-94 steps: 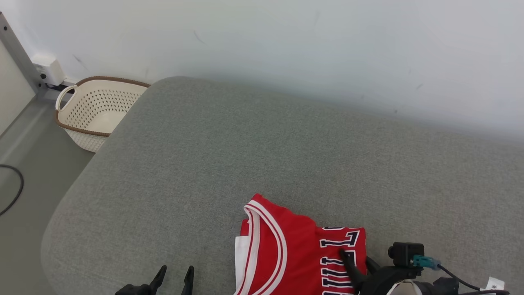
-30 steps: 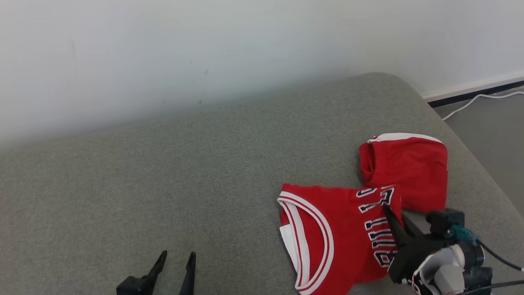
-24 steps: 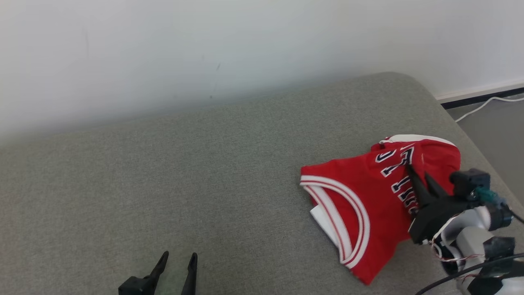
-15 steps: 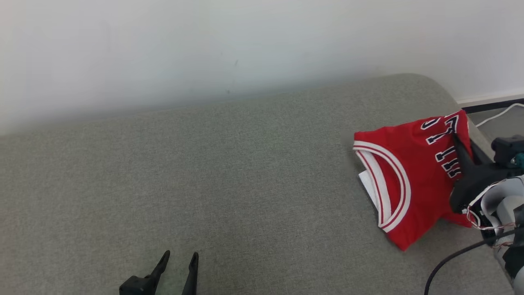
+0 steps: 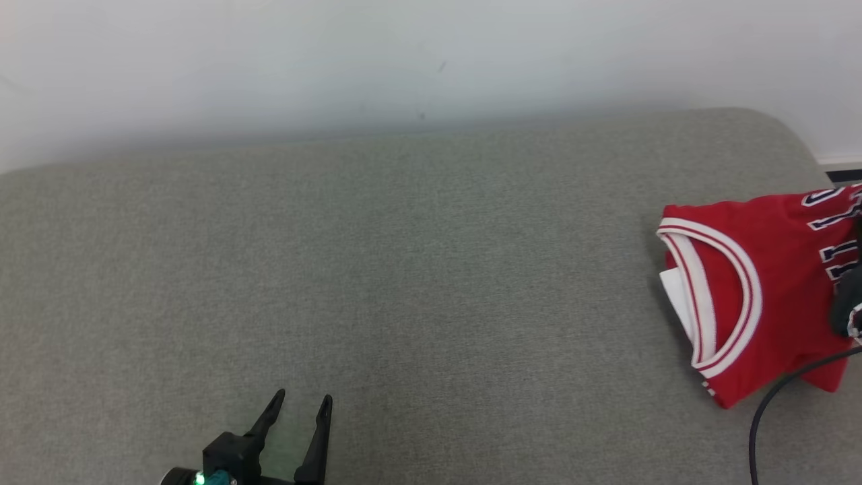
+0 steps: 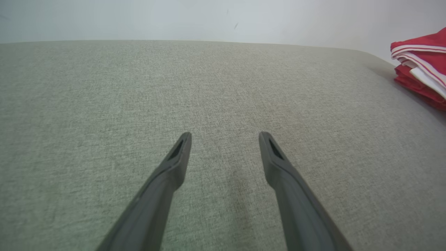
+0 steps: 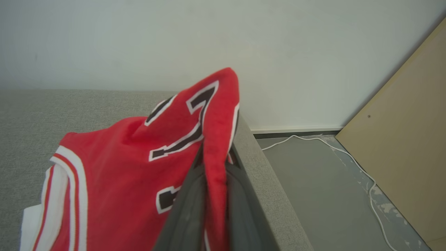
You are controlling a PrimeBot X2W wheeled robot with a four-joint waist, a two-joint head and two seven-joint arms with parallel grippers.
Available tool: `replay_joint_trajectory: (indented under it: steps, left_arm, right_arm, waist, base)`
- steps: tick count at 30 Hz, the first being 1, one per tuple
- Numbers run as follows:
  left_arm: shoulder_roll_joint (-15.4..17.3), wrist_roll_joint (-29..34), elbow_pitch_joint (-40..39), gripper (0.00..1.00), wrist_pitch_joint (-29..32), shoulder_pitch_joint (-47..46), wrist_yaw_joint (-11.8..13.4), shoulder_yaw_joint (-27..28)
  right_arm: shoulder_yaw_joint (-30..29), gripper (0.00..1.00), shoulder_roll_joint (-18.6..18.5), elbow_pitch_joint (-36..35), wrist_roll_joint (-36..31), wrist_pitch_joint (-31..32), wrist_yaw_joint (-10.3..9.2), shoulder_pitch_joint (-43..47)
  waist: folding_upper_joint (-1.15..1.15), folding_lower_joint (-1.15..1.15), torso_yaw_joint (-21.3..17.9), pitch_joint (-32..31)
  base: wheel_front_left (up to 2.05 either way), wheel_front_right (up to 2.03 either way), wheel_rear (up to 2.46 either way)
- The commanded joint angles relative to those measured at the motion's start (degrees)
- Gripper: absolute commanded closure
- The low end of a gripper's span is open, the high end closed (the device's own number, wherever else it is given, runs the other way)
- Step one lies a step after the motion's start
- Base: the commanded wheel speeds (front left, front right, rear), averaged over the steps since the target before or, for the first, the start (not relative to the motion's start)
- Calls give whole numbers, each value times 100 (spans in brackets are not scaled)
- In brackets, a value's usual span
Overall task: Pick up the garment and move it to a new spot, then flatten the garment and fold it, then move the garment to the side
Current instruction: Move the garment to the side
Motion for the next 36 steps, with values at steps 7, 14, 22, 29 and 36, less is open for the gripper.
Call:
replay_joint_trajectory:
  steps: [7, 14, 22, 29, 36]
  left_arm:
    - [5, 193, -39, 0, -4, -217, -86, 56]
    - [5, 234, -60, 0, -4, -291, -115, 89]
    - [7, 231, -23, 0, -5, -123, -48, 157]
    - [5, 160, 13, 0, -5, 149, 105, 191]
    - [5, 245, 45, 0, -5, 365, 233, 286]
  right_arm:
    - [-642, 66, -308, 460, -660, -36, -9, -386]
    - [-1779, 0, -451, 390, -1579, -33, -9, -345]
    - [-3166, 0, 507, -1229, -2821, -33, -8, 476]
    - [-3334, 0, 1510, -2491, -2888, -33, -8, 1520]
    - [-3035, 0, 2037, -3352, -2368, -33, -8, 2558]
  waist:
    - [0, 0, 382, 401]
    - [0, 0, 484, 501]
    - [0, 0, 453, 182]
    - [0, 0, 485, -348]
    - [0, 0, 582, -717]
  base:
    - [0, 0, 0]
    - [0, 0, 0]
    - [0, 0, 0]
    - [0, 0, 0]
    - [0, 0, 0]
